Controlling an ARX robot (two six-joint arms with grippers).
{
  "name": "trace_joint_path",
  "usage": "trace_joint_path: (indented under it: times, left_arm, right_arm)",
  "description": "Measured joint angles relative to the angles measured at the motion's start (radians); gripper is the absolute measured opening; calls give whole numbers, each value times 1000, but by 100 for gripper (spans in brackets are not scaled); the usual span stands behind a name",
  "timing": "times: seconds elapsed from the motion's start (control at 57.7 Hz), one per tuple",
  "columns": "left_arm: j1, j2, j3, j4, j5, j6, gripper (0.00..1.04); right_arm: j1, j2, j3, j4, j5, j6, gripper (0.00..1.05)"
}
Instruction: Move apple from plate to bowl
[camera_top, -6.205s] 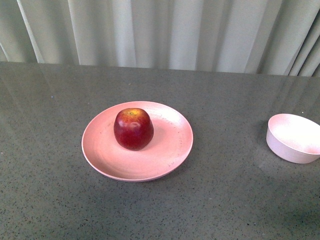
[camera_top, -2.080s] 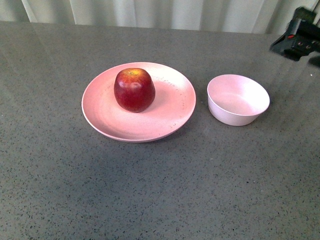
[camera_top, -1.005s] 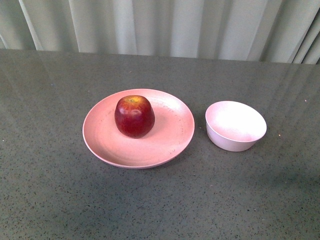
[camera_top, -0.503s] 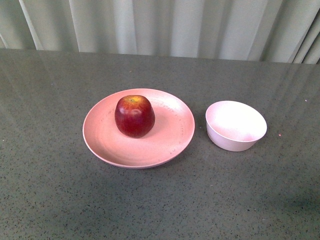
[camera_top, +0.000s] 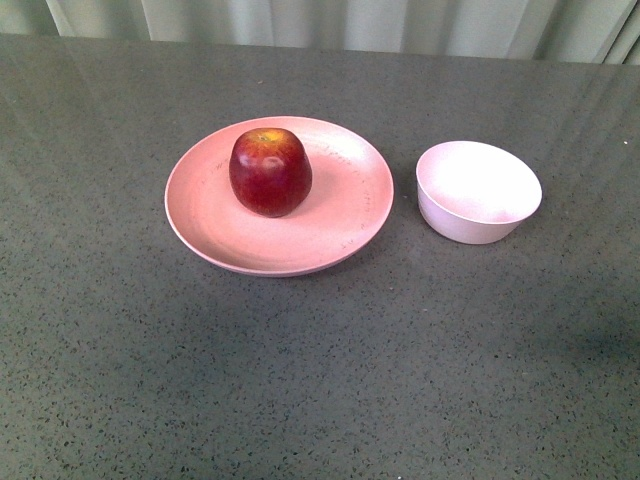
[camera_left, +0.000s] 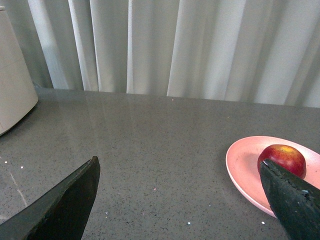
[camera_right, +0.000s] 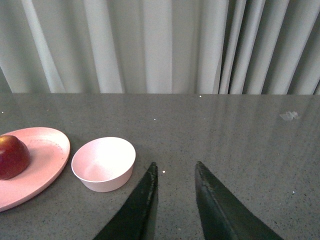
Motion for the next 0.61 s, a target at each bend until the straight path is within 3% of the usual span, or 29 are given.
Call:
trace_joint_path:
  times: [0.139,0.225,0.295,0.347,0.381,0.607]
  left_arm:
    - [0,0,0,0,0,0,96]
    - [3,3,2,-5,14,0,96]
    - [53,101,55,-118,212,1,96]
    - [44,231,85,-91,293,-3,96]
    - [26,303,100,-46,295,-5,96]
    - [-160,810,237,327,216,-53,96]
  right_arm:
    - [0,0,0,0,0,0,59]
    - [0,0,0,0,0,0,71]
    - [0,0,0,0,0,0,84]
    - [0,0,0,0,-1,0,92]
    - [0,-1,0,0,-1,0,97]
    - [0,-1,0,0,0,0,96]
